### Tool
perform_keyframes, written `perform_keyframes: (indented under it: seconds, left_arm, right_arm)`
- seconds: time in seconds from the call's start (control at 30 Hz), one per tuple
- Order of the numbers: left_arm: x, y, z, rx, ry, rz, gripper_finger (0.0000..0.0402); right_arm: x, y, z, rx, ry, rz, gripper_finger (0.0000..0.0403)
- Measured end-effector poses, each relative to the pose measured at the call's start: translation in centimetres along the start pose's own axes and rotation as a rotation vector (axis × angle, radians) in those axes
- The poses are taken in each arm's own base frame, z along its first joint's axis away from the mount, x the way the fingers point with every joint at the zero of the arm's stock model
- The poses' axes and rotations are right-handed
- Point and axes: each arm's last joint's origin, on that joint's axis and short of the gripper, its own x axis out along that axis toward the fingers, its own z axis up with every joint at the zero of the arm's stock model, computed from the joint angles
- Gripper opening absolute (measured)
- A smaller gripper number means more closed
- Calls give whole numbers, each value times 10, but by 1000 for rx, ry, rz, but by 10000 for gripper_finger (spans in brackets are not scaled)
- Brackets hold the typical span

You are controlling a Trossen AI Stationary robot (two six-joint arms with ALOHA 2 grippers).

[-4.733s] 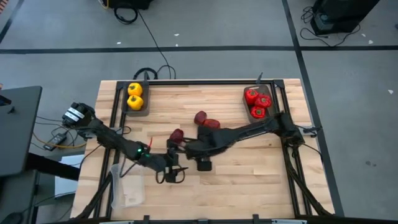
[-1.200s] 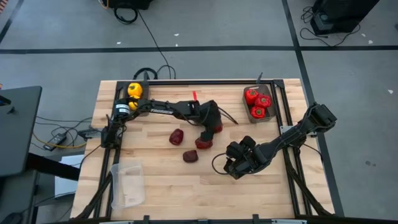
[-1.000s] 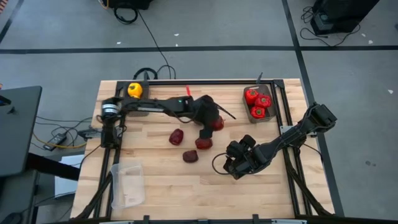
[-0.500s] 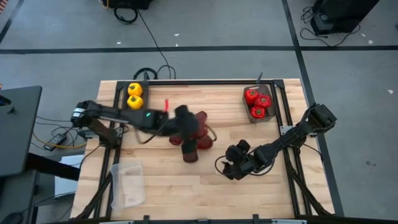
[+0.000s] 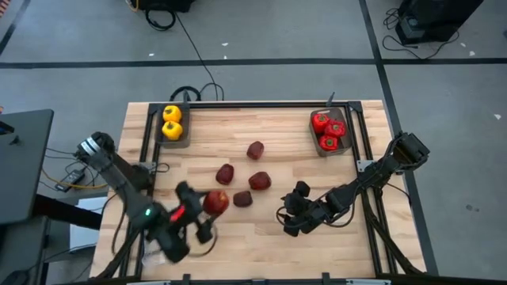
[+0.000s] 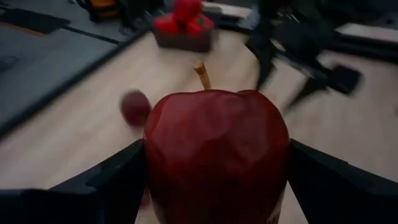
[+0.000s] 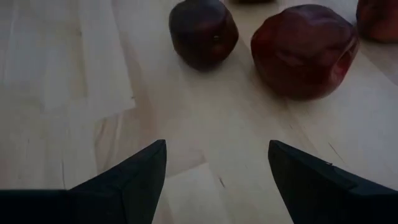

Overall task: Sort produce into baskets
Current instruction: Put the red apple into the transparent bin

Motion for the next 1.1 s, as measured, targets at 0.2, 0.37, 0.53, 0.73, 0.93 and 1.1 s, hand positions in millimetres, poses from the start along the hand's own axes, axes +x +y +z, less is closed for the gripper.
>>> perform_keyframes:
  seconds: [0.2, 0.37, 0.53, 0.73, 0.93, 1.1]
  left_arm:
    - [-33, -10, -55, -61, 28, -108, 340]
    - [-56, 4, -78, -98, 97, -98, 340]
    - [-72, 23, -92, -85, 310, 8, 340]
    - [-89, 31, -102, -142, 417, 55, 341]
    - [-89, 29, -122, -93, 458, 188, 341]
    - [-81, 20, -146, -4, 447, 314, 341]
  right_arm:
    - [0, 0, -1, -24, 21, 16, 288]
    - [3, -3, 3, -26, 15, 12, 287]
    - [6, -4, 7, -4, 5, 25, 287]
    - [8, -5, 12, 10, -27, 25, 287]
    - [11, -8, 18, 1, -48, 30, 287]
    - [12, -9, 19, -11, -41, 37, 287]
